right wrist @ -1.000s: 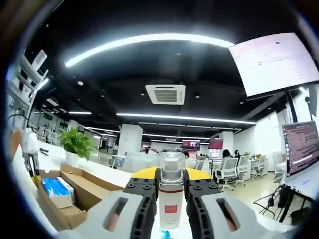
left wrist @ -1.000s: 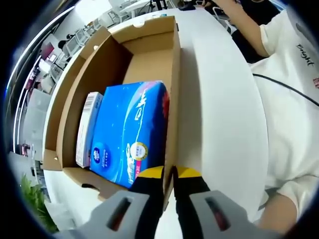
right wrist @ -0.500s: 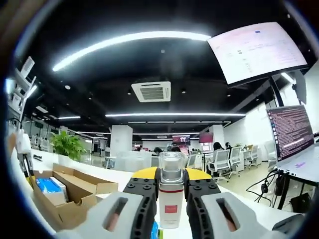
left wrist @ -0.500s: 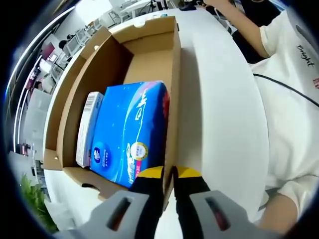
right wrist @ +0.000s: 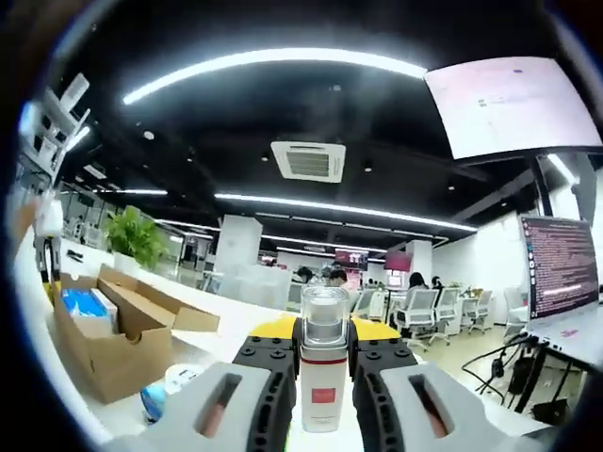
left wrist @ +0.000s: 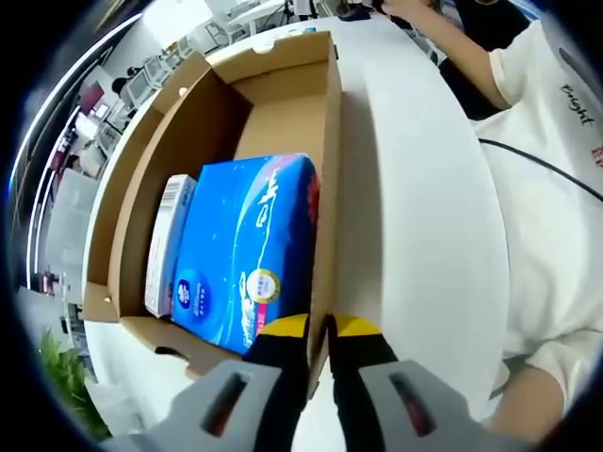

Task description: Operate the shoe box by opening the lid, removing the specified soft item, and placing it in the target area until the item is outside and the box remains undamaged.

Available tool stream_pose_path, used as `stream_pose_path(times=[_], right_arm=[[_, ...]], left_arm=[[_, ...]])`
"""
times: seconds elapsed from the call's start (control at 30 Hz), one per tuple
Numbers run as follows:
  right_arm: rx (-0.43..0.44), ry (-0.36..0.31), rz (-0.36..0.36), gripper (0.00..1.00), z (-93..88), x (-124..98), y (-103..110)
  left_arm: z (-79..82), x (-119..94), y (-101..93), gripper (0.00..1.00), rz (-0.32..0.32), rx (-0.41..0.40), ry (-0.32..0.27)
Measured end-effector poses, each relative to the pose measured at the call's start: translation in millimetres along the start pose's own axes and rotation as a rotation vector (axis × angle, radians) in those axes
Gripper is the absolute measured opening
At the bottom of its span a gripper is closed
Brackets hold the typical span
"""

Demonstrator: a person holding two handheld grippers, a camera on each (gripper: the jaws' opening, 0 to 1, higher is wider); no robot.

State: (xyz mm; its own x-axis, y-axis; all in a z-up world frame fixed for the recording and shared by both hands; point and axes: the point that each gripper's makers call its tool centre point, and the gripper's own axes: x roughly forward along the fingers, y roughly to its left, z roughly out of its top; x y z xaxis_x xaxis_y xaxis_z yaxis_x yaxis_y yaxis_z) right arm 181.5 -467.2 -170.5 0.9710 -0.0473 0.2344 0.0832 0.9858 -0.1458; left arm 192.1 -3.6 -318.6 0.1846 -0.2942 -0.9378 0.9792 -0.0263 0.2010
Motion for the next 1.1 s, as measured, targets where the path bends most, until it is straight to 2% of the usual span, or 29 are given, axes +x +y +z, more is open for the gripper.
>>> stream_pose_path(times=[0.1,0.13,0.2,0.33,0.57,0.8,1.1], right_arm=[[0.008,0.026,0.002,0.18,-11.3,3.3,2.3],[-0.020,0.051,-0.015,0.18,-17.6,3.9,0.9],[-0.019,0.086,-0.033,0.18,-27.3,4.7,-0.4],[0.017,0.089,-0.026,0.18,-37.6,5.0,-2.4],[0.000,0.141,-0.013,0.18,-56.1,10.1,2.5],[0.060,0.130,0.001,0.18,-62.3,12.0,4.9],[0.070,0.137,-0.022,0.18,-64.6,9.9,-0.4]], left_arm=[[0.1,0.0,-0.1,0.07,0.002,0.001,0.000],[0.2,-0.1,-0.1,0.07,0.003,0.002,-0.001],[0.3,-0.1,0.0,0.07,0.004,0.000,-0.003],[0.3,-0.1,0.0,0.07,0.004,0.000,-0.003],[0.4,-0.3,0.3,0.07,0.005,-0.005,-0.003],[0.6,-0.5,0.4,0.07,0.007,-0.005,-0.006],[0.7,-0.5,-0.7,0.07,0.009,-0.006,-0.006]])
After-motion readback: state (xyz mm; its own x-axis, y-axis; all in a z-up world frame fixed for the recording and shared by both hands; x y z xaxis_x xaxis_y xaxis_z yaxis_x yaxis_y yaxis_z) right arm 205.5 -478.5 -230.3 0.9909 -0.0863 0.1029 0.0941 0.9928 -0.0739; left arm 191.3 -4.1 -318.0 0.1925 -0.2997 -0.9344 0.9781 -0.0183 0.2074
